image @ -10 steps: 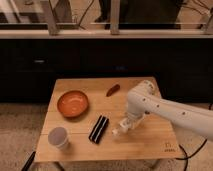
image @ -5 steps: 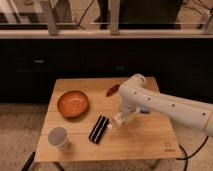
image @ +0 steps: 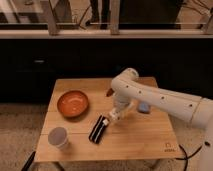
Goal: Place the bottle in the ceramic bowl
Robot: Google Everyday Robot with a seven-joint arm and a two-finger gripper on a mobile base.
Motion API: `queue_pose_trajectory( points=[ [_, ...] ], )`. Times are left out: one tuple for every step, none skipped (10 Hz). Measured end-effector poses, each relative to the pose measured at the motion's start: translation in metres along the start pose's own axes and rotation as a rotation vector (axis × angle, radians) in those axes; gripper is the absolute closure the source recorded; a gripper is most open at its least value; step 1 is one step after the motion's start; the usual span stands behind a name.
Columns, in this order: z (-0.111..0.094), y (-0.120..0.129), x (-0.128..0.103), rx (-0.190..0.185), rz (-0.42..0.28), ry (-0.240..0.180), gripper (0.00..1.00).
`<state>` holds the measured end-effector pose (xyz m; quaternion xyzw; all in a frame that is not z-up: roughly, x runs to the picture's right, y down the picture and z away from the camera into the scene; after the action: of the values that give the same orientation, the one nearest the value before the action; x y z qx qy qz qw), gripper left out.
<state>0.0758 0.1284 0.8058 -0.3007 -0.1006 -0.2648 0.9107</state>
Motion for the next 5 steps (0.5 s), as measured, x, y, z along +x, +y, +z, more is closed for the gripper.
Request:
queue_pose_trajectory(
  points=[
    [-0.002, -0.012, -0.006, 0.005, -0.013, 0.001, 1.00],
    [-0.003, -0.018, -0.009, 0.001, -0.030, 0.004, 1.00],
    [-0.005, -0.028, -0.012, -0.003, -0.049, 0.016, 1.00],
    [-0.007, -0.038, -0.020, -0.002, -0.063, 0.016, 1.00],
    [-0.008, -0.051, -0.030, -0.002, -0.085, 0.020, 1.00]
  ],
)
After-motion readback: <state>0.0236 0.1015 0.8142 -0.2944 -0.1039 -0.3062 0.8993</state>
